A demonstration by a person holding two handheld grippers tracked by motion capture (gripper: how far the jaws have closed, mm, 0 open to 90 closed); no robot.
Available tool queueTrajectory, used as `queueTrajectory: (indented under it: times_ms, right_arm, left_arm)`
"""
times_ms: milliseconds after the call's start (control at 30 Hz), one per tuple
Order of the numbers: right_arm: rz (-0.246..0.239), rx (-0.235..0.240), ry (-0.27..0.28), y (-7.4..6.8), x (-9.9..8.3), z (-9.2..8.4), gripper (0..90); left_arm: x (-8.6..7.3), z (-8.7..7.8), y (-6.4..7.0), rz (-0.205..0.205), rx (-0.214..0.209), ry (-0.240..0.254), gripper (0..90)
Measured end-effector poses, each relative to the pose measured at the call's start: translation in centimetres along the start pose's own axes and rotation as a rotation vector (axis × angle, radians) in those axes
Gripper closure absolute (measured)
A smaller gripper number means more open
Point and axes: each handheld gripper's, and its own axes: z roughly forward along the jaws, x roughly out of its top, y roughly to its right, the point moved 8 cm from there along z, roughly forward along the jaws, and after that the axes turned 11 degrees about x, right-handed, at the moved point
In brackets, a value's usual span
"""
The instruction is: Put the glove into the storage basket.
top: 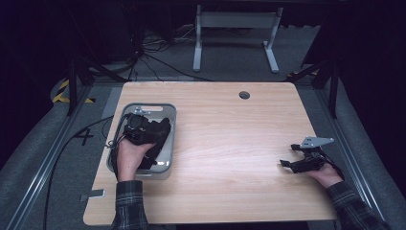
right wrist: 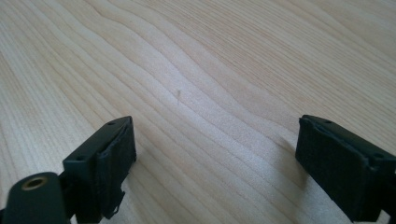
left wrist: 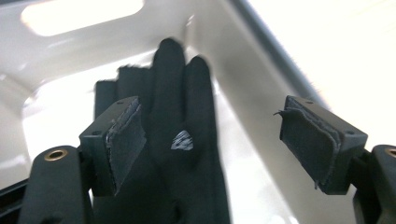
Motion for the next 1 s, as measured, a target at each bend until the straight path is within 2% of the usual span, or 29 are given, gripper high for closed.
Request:
queueTrajectory:
  times_ms: [133,167,233,433,467,500,533,900,933,1000]
  right_arm:
    - [0.000,0.000,0.000,0.0,0.0,0.0,12.6]
    - [0.000,0.000,0.000,0.0,0.0,0.0,12.6]
    - [0.000,0.000,0.000,0.0,0.0,0.0,12.5]
    - [0.000,0.000,0.000,0.0,0.0,0.0,12.5]
    - [0.000,0.000,0.000,0.0,0.0,0.0,12.5]
    - [0.000,0.000,0.000,0.0,0.0,0.0,12.6]
    - [0.000,0.000,0.000,0.0,0.0,0.0,12.6]
    - [0.000,0.000,0.000,0.0,0.0,0.0,12.5]
    - [0.000,0.000,0.000,0.0,0.0,0.0,12.5]
    - [0.000,0.000,0.000,0.0,0.0,0.0,12.5]
  left_arm:
    - [0.6,-0.3,1.0,0.007,-0.026,0.018,22.1]
    - [1.0,-0.4,1.9,0.024,-0.050,0.028,22.1]
    - [1.4,-0.4,2.8,0.038,-0.075,0.039,21.9]
    - [2.6,-0.6,5.9,0.073,-0.123,0.066,20.6]
    - [2.6,-0.6,5.9,0.073,-0.123,0.066,20.6]
    - [2.9,-0.6,7.0,0.089,-0.140,0.079,20.5]
    - [2.9,-0.6,7.0,0.089,-0.140,0.079,20.2]
    - [3.3,0.7,13.3,0.189,-0.200,0.092,19.1]
    - [3.2,1.0,14.1,0.209,-0.202,0.090,18.9]
    - [3.1,1.2,14.6,0.216,-0.202,0.088,18.0]
